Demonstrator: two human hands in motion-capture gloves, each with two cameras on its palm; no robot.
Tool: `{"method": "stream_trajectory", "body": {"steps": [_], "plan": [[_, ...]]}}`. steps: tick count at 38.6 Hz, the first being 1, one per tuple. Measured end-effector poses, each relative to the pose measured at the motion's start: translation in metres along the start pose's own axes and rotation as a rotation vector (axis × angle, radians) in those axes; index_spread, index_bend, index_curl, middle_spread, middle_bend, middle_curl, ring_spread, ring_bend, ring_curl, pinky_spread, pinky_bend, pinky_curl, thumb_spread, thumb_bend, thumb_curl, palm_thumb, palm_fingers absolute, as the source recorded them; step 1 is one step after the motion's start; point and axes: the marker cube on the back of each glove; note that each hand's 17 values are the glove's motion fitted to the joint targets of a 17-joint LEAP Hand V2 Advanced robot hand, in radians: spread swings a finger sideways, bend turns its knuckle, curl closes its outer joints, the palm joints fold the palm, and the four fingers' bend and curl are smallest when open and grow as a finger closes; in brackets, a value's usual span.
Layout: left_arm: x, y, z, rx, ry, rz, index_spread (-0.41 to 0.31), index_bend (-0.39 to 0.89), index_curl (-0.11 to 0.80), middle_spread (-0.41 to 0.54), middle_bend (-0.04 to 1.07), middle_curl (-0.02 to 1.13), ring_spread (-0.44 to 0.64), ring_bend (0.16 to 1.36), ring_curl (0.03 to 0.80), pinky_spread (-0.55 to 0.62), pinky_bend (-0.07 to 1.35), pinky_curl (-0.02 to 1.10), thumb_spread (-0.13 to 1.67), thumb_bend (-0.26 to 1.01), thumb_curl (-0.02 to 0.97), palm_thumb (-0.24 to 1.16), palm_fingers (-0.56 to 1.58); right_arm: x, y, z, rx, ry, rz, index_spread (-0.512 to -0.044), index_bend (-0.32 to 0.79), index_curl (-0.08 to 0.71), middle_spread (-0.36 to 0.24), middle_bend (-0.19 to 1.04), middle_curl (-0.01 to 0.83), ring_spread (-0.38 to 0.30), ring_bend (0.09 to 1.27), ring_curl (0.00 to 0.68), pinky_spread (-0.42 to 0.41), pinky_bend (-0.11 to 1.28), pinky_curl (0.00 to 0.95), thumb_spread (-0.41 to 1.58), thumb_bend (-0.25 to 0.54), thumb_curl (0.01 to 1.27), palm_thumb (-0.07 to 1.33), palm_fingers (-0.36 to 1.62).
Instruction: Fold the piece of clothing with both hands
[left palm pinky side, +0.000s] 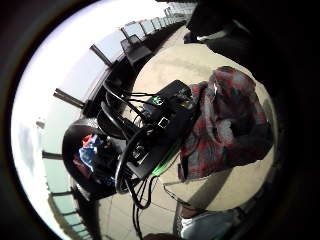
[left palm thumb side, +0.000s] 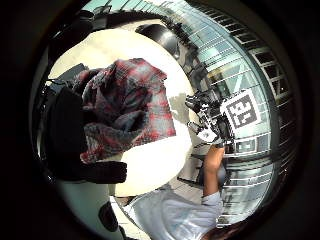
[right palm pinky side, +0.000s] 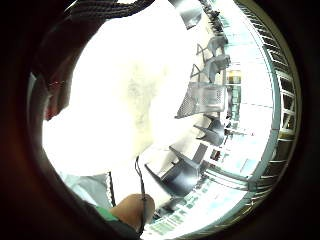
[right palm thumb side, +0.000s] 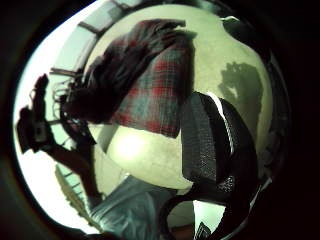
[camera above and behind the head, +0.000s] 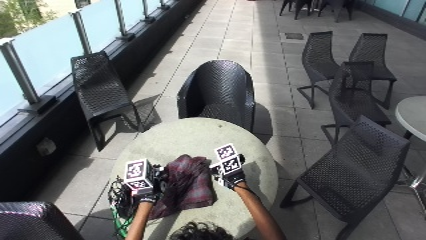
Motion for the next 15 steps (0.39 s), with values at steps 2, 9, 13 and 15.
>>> {"method": "stream_trajectory", "body": {"steps": [2, 9, 13, 15], "plan": [[0.011, 0.001, 0.002, -0.005, -0.005, 0.022, -0.125, 0.15, 0.38, -0.063, 0.18, 0.38, 0.08, 0.51, 0.333, 0.42, 0.18, 0.3, 1.54, 0.02, 0.329, 0.54, 0.52, 0.024, 0.009, -0.006, 0.049, 0.036, 0.089, -0.345, 0.23, 0.225, -0.091, 0.29, 0.421, -0.014, 0.36, 0.335, 0.151, 0.43, 0.37, 1.21, -0.027, 0.4, 0.54, 0.41], [0.056, 0.009, -0.01, 0.0, -0.013, 0.093, -0.119, 0.14, 0.371, -0.057, 0.18, 0.37, 0.08, 0.52, 0.334, 0.42, 0.18, 0.3, 1.53, 0.01, 0.328, 0.53, 0.51, 0.074, 0.045, -0.032, 0.288, -0.127, 0.33, -0.354, 0.2, 0.267, -0.087, 0.26, 0.406, 0.022, 0.29, 0.304, 0.199, 0.35, 0.336, 1.32, -0.001, 0.37, 0.55, 0.39], [0.062, 0.009, -0.009, -0.014, -0.034, 0.096, -0.117, 0.15, 0.367, -0.054, 0.18, 0.37, 0.09, 0.52, 0.334, 0.42, 0.18, 0.3, 1.53, 0.01, 0.328, 0.52, 0.51, 0.082, 0.055, -0.037, 0.387, -0.2, 0.363, -0.356, 0.17, 0.278, -0.084, 0.24, 0.401, 0.035, 0.28, 0.299, 0.212, 0.33, 0.329, 1.36, 0.003, 0.36, 0.57, 0.39], [0.062, 0.009, -0.004, -0.032, -0.032, 0.098, -0.117, 0.15, 0.366, -0.054, 0.18, 0.37, 0.09, 0.52, 0.334, 0.42, 0.19, 0.31, 1.53, 0.01, 0.328, 0.52, 0.51, 0.082, 0.056, -0.037, 0.402, -0.216, 0.361, -0.352, 0.16, 0.279, -0.083, 0.24, 0.4, 0.042, 0.27, 0.299, 0.217, 0.33, 0.326, 1.37, -0.001, 0.35, 0.57, 0.39]]}}
